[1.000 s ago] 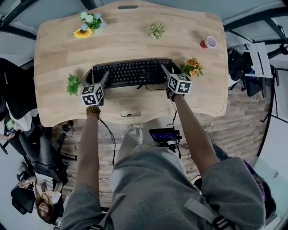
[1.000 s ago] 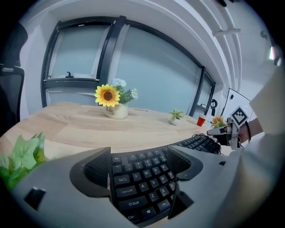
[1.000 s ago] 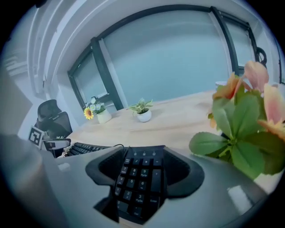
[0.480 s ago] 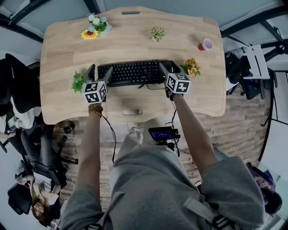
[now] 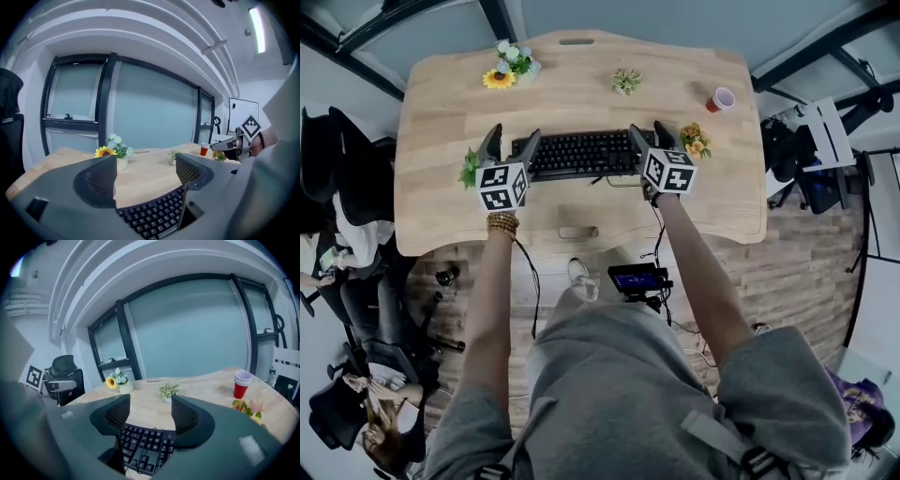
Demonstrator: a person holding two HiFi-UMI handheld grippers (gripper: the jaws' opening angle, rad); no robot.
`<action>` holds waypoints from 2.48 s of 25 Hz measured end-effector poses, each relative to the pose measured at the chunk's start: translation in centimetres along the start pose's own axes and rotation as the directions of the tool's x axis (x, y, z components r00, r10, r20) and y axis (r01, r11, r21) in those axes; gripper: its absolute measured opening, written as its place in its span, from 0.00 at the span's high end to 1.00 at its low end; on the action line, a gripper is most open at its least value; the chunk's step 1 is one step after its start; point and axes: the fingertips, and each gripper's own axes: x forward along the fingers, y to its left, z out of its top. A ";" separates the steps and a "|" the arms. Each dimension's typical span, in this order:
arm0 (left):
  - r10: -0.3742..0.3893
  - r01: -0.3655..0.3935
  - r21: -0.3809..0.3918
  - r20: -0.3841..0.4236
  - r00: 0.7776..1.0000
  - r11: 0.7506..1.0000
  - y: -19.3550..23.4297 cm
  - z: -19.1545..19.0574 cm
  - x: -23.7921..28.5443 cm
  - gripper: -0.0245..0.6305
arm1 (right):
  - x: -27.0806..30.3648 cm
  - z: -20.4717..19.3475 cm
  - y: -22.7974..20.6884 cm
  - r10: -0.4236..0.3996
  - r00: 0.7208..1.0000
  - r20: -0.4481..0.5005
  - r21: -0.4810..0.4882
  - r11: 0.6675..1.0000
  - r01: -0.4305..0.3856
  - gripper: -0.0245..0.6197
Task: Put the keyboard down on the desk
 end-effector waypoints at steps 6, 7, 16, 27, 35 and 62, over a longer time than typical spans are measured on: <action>0.038 -0.039 0.008 0.076 0.996 0.999 -1.1 4.1 -1.9 0.36 | -1.8 4.7 2.0 0.018 0.996 0.090 -0.027 1.000 -0.016 0.53; 0.039 -0.040 0.015 0.090 0.995 0.999 -1.4 4.7 -2.3 0.36 | -2.1 5.3 2.3 0.021 0.994 0.105 -0.031 0.999 -0.018 0.53; 0.012 -0.031 0.079 0.221 0.975 0.996 -4.5 11.0 -5.6 0.36 | -6.2 11.1 6.1 0.048 0.969 0.241 -0.092 0.995 -0.027 0.53; -0.004 -0.044 0.121 0.366 0.931 0.992 -7.5 17.6 -10.2 0.36 | -11.9 17.3 13.5 0.148 0.916 0.374 -0.277 0.960 -0.042 0.53; -0.003 -0.060 0.131 0.437 0.900 0.990 -9.2 19.5 -14.3 0.36 | -16.3 18.5 18.1 0.202 0.877 0.435 -0.384 0.923 -0.022 0.53; -0.039 -0.037 0.163 0.442 0.896 0.986 -13.0 15.8 -19.8 0.57 | -20.9 11.5 22.3 0.218 0.883 0.415 -0.432 0.902 -0.020 0.60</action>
